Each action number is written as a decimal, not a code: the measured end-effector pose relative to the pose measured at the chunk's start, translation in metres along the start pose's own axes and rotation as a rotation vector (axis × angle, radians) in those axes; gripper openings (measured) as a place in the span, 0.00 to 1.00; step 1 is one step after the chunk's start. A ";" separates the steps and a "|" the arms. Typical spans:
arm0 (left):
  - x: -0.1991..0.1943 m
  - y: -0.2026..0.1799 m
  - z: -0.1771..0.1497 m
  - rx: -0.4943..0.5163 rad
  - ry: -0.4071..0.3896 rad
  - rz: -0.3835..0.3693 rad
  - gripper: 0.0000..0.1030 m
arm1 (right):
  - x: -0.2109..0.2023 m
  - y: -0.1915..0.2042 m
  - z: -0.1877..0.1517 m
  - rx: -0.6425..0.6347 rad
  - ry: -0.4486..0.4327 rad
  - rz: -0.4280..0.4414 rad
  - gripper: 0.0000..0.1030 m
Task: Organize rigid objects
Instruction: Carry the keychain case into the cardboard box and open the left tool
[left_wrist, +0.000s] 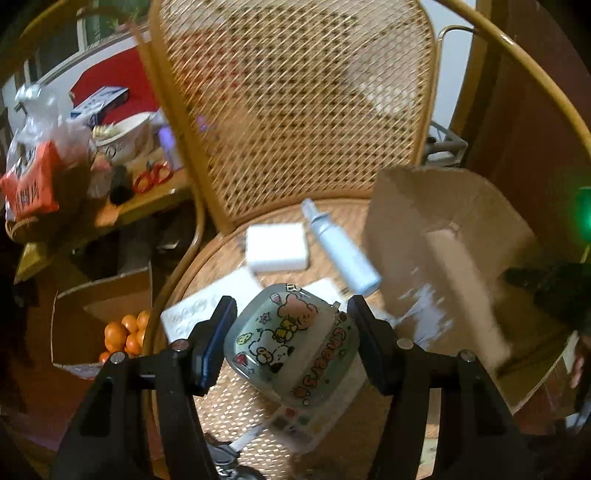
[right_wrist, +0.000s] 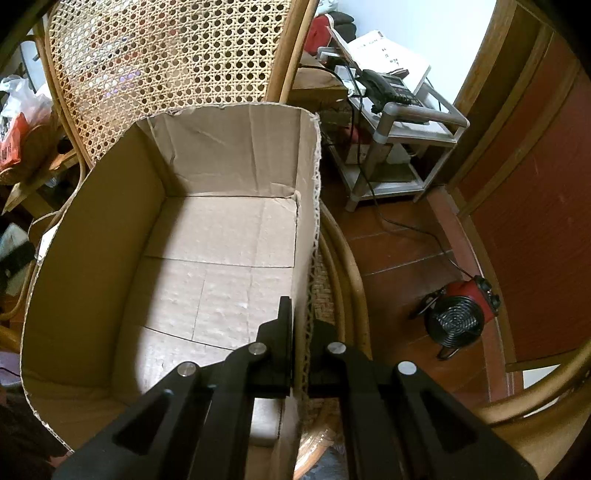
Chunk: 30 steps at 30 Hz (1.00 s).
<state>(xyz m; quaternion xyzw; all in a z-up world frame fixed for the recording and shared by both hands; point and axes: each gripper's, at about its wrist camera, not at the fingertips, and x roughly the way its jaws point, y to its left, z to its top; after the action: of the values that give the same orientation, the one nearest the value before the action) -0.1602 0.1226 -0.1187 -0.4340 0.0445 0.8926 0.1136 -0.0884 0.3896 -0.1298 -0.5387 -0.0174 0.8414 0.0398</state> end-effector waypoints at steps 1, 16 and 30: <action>-0.003 -0.005 0.005 0.003 -0.006 0.001 0.59 | 0.000 0.000 0.000 0.002 -0.001 0.000 0.05; -0.037 -0.086 0.075 -0.021 -0.085 0.015 0.59 | -0.004 0.000 -0.003 0.024 -0.006 0.004 0.05; -0.008 -0.133 0.062 -0.029 -0.051 -0.009 0.59 | -0.002 -0.005 -0.005 0.059 -0.006 0.026 0.05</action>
<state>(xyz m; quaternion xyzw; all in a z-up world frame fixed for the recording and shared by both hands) -0.1707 0.2618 -0.0711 -0.4130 0.0266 0.9034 0.1123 -0.0831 0.3943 -0.1294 -0.5349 0.0141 0.8436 0.0445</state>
